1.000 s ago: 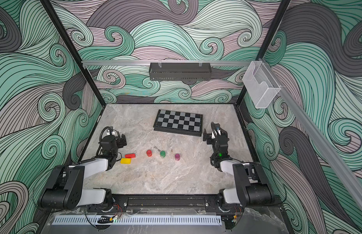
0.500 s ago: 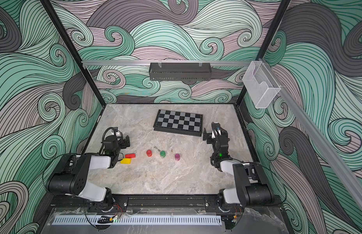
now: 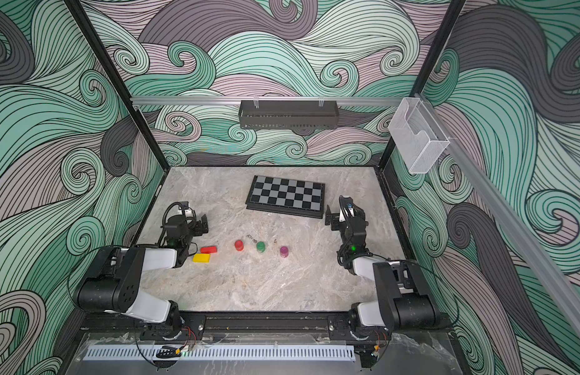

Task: Close the paint jar lid
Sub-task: Reset both arms

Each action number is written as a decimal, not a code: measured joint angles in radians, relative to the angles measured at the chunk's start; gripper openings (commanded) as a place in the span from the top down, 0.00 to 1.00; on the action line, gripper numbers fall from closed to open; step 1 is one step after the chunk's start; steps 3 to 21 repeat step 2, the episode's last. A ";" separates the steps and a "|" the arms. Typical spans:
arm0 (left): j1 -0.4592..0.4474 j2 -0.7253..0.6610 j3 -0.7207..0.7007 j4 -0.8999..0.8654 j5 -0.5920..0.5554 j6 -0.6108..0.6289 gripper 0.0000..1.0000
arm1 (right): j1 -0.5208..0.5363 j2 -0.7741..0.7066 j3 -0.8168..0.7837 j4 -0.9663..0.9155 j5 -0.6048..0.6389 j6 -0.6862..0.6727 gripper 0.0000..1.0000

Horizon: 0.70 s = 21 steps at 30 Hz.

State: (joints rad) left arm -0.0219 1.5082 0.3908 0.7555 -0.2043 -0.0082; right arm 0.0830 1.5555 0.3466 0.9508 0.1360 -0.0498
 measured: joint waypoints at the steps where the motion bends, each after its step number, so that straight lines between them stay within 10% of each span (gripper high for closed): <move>1: 0.000 0.000 0.000 0.000 0.000 0.000 0.01 | -0.003 0.000 0.000 -0.002 -0.003 0.000 0.01; 21: 0.000 0.000 0.000 0.000 0.001 0.000 0.01 | -0.004 0.000 0.000 -0.003 -0.006 0.000 0.01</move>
